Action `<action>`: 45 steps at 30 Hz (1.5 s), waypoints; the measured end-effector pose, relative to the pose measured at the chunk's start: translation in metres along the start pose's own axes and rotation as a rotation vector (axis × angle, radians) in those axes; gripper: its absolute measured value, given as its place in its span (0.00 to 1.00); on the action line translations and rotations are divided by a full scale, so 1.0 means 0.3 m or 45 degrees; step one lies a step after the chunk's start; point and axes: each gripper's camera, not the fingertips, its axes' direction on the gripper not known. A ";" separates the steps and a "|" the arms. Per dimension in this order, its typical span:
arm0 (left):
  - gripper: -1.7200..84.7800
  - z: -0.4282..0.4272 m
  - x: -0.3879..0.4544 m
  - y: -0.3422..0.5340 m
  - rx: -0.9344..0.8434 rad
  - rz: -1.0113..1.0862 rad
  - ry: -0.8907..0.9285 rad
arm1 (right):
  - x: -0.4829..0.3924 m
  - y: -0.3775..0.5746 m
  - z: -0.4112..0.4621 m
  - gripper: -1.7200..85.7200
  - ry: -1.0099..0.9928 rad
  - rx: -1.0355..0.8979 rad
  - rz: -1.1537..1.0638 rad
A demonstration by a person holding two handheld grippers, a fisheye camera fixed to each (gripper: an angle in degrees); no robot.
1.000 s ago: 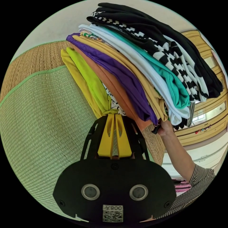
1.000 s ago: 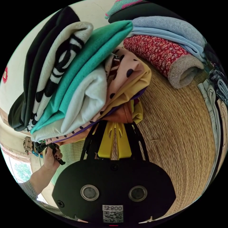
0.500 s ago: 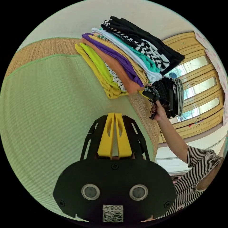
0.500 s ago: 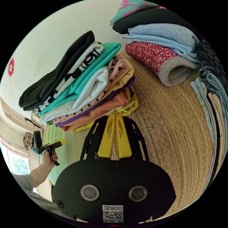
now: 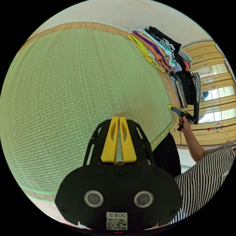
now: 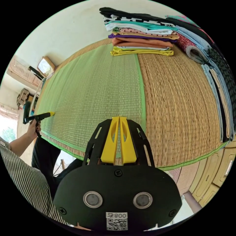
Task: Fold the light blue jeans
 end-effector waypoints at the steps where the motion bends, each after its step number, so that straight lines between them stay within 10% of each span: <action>1: 0.02 -0.006 0.020 0.009 -0.012 0.047 -0.041 | -0.035 0.023 0.014 0.02 0.048 0.046 -0.019; 12: 0.02 -0.080 0.159 0.165 0.042 0.293 -0.295 | -0.172 0.102 0.143 0.02 0.045 0.125 0.149; 17: 0.02 -0.150 0.168 0.196 0.015 0.134 0.019 | -0.094 0.135 0.049 0.03 -0.146 0.231 0.264; 27: 0.02 -0.207 0.426 0.224 0.049 0.347 0.303 | 0.248 -0.025 -0.661 0.15 0.618 0.870 0.403; 39: 0.02 -0.258 0.540 0.345 -0.039 0.357 0.430 | 0.151 -0.328 -0.492 0.08 1.095 0.613 0.361; 45: 0.02 -0.333 0.549 0.430 -0.031 0.322 0.488 | 0.129 -0.205 -0.527 0.04 0.853 0.650 0.442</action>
